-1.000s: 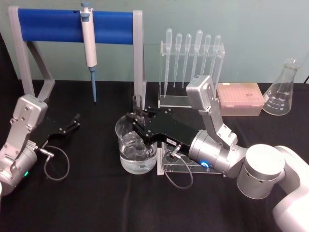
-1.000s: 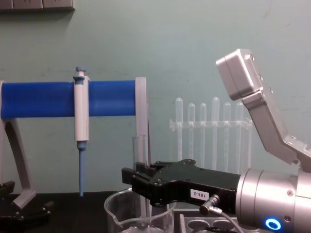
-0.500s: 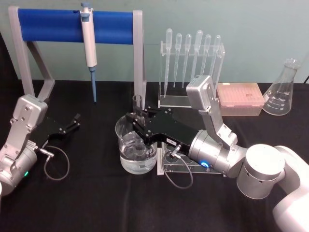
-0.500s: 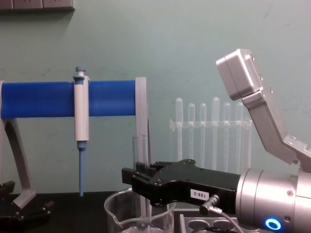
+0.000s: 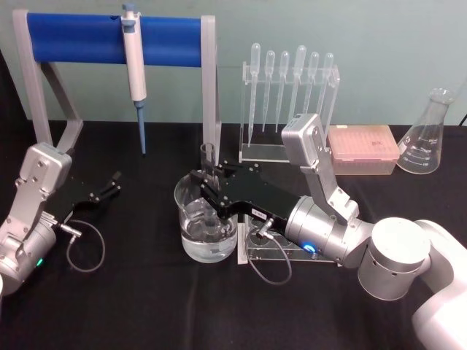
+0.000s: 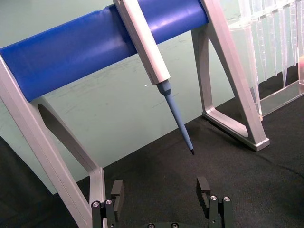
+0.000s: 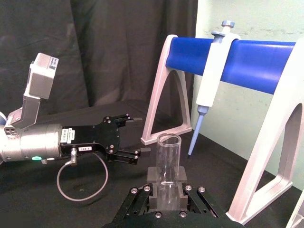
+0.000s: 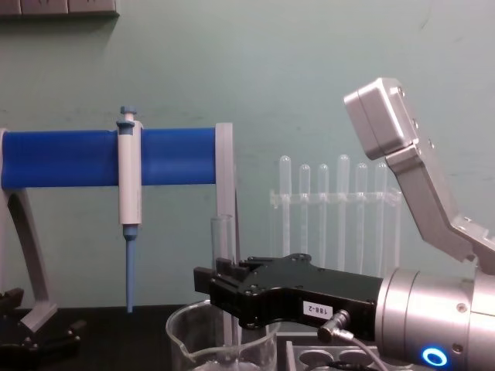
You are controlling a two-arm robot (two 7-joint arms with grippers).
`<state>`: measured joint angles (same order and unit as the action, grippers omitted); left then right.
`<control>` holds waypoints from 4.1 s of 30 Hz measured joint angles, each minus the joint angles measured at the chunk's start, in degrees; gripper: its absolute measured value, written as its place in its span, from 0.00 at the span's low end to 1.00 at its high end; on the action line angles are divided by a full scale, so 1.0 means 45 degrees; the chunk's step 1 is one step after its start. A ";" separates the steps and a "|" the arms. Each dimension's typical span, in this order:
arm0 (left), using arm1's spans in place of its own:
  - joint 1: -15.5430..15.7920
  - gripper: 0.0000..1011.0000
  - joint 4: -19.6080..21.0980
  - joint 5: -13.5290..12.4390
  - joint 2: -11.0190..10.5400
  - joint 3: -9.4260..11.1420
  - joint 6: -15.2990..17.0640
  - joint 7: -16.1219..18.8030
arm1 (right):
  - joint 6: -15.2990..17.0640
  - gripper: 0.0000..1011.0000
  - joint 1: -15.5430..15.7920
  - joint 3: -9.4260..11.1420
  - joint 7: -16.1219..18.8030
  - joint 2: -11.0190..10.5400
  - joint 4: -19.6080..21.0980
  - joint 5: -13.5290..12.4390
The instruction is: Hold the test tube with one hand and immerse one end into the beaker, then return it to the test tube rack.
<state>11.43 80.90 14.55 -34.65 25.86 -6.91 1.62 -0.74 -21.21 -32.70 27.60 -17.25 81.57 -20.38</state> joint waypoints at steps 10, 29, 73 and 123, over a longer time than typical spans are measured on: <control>0.0000 0.99 0.0000 0.0000 0.0000 0.0000 0.0000 -0.0001 | 0.0000 0.22 0.0000 -0.0001 0.0000 0.0000 0.0000 0.0000; 0.0000 0.99 0.0000 0.0000 0.0000 0.0000 0.0000 0.0000 | 0.0000 0.22 0.0000 0.0000 0.0000 0.0000 0.0001 0.0000; 0.0000 0.99 0.0000 0.0000 0.0000 0.0000 0.0000 0.0000 | 0.3601 0.22 0.0835 0.2186 -0.1309 -0.2716 0.5597 -0.1649; 0.0000 0.99 -0.0001 0.0000 0.0000 0.0000 0.0000 0.0000 | 0.3351 0.22 0.1452 0.1572 -0.1116 -0.2624 0.3500 -0.0290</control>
<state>11.43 80.90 14.55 -34.65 25.86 -6.91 1.62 14.34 -14.67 -25.63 22.58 -29.05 97.32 -21.69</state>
